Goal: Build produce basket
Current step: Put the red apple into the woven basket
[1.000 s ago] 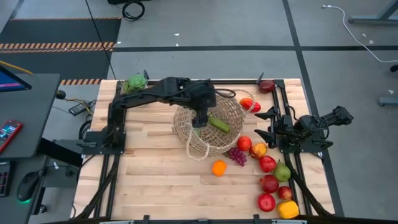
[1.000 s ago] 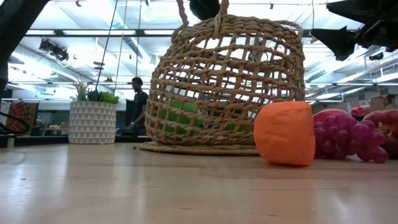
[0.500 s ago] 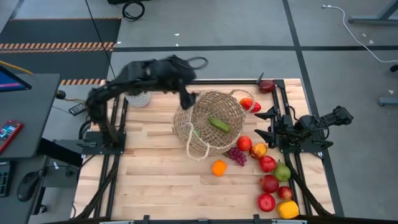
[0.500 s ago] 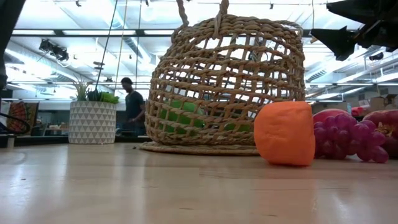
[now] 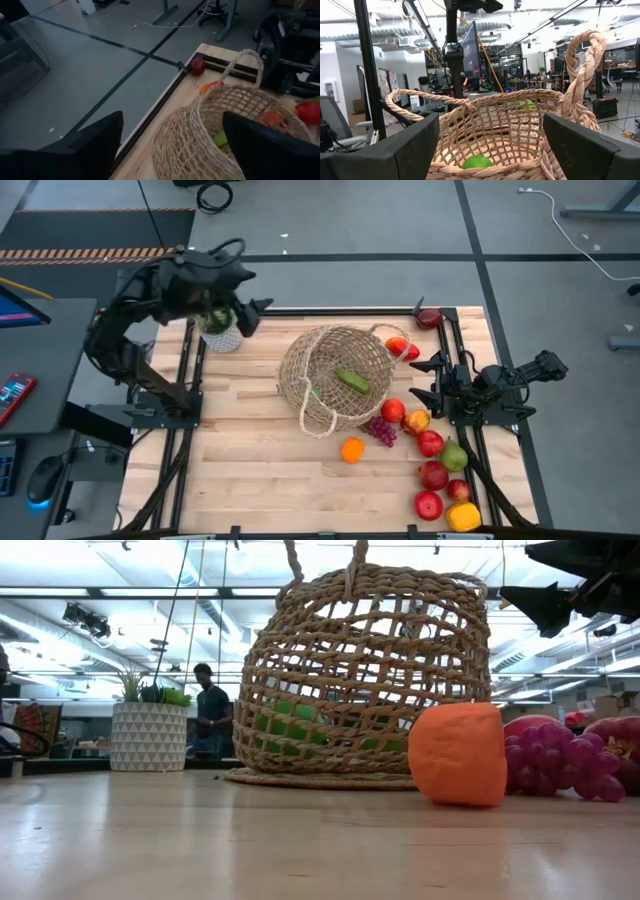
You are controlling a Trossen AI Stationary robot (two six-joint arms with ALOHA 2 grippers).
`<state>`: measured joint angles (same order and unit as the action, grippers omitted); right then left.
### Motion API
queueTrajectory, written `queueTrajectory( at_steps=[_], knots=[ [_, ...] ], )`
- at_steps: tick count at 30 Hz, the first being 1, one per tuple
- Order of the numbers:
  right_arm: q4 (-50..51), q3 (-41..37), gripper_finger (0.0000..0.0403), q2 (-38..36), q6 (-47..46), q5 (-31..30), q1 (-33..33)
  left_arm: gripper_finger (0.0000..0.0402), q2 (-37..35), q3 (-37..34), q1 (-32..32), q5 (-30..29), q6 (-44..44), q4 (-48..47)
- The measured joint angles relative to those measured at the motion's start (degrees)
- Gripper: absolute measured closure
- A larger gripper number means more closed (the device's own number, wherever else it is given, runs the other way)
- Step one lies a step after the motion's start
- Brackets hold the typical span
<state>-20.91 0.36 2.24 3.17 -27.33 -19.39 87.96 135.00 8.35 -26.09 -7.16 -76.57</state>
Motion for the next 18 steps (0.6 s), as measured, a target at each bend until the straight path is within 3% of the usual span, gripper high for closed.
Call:
queueTrajectory(
  at_steps=[9,13,18],
  knots=[
    [0.0,0.0,0.0043,0.0,0.0,0.0,0.0,0.0080,-3.2,-4.4,-6.6,-6.0,-5.9,-3.6],
    [0.0,0.0,0.0043,0.0,0.0,0.0,0.0,0.0094,-5.5,-11.3,-9.1,-6.0,-7.8,-1.3],
    [0.0,0.0,0.0043,0.0,0.0,0.0,0.0,0.0113,-11.4,-24.3,-12.1,-6.0,-8.8,8.3]
  ],
)
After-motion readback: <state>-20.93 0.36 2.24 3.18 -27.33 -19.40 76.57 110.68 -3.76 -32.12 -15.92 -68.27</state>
